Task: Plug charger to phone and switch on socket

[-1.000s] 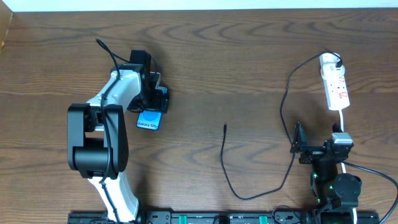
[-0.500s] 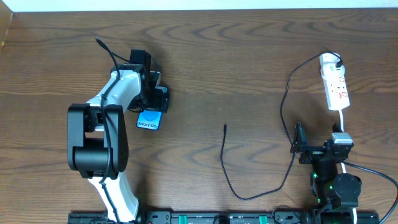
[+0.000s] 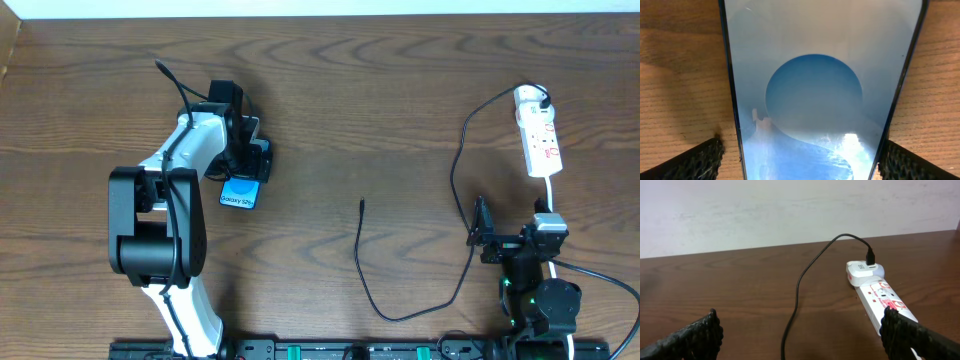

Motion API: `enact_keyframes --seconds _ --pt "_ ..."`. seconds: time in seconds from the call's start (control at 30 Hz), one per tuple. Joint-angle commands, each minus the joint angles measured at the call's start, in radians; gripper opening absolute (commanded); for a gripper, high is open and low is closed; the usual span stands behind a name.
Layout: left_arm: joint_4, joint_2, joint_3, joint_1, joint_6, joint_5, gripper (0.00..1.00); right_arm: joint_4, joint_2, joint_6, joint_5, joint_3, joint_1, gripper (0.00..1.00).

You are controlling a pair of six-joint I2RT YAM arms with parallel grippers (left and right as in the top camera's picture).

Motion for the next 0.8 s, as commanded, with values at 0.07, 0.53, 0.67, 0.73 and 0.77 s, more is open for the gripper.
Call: enact_keyframes --seconds 0.07,0.53,0.67,0.73,0.77 --pt "-0.013 0.036 -0.034 -0.002 0.013 0.071 0.98 -0.004 -0.007 0.008 0.005 -0.003 0.01 0.99" --pt "-0.003 0.036 -0.034 -0.002 0.013 0.07 0.98 -0.004 -0.007 0.008 0.005 -0.002 0.01 0.99" --pt "-0.003 0.036 -0.034 -0.002 0.013 0.07 0.92 -0.004 -0.007 0.008 0.005 -0.003 0.01 0.99" --pt "-0.003 0.036 -0.034 -0.002 0.013 0.07 0.91 -0.004 -0.007 0.008 0.005 -0.003 0.01 0.99" --pt "-0.003 0.036 -0.034 -0.002 0.013 0.07 0.91 -0.004 -0.007 0.008 0.005 -0.003 0.01 0.99"
